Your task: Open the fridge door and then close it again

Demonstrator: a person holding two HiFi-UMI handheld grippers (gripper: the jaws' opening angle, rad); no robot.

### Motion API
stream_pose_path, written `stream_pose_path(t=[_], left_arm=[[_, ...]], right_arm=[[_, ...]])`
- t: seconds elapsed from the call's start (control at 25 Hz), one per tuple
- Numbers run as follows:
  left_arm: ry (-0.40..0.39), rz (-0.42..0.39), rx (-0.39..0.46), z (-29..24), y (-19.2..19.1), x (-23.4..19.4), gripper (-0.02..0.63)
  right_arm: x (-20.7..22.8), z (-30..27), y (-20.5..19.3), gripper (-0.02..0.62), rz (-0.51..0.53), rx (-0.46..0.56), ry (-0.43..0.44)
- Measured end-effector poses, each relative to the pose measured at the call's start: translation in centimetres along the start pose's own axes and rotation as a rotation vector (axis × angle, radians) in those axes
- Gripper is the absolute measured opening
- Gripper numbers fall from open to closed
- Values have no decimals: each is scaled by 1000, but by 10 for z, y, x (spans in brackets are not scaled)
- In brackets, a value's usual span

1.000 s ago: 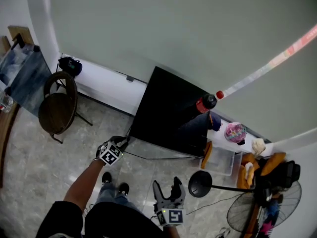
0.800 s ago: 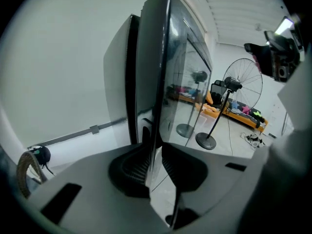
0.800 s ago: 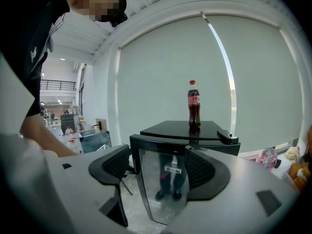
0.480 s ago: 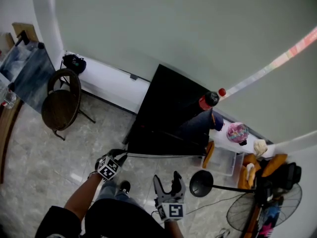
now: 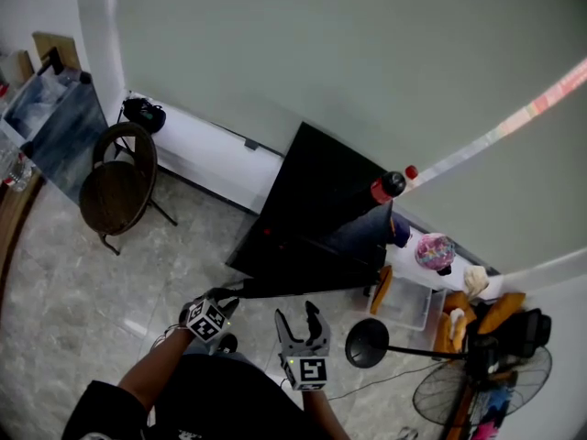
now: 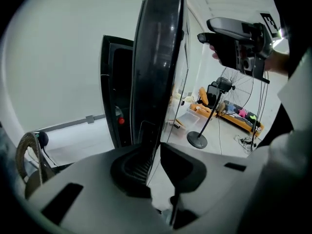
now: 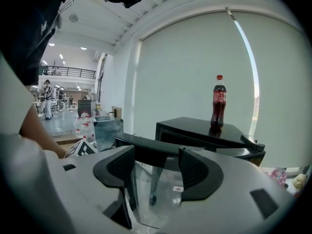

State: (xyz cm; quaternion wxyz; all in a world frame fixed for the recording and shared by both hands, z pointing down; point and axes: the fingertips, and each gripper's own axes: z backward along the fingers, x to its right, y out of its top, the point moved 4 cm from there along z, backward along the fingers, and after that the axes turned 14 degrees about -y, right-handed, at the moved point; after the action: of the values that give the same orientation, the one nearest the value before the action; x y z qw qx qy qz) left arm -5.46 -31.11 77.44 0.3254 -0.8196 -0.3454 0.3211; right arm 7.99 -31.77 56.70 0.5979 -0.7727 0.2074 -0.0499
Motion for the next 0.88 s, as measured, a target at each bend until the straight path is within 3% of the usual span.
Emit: stream_pose_path(t=[0.48,0.68,0.88], left_arm=[[-38,-32,4,0,-9,30,49],[0,-2,10,-2,-11,38,49],[90,56,28,-9,-13,47,51]], right_arm=[[-15,0,-5,235,61,26,29],[-11,4,-9,213,122,34,61],[-4,8,-14,200,208,44,91]])
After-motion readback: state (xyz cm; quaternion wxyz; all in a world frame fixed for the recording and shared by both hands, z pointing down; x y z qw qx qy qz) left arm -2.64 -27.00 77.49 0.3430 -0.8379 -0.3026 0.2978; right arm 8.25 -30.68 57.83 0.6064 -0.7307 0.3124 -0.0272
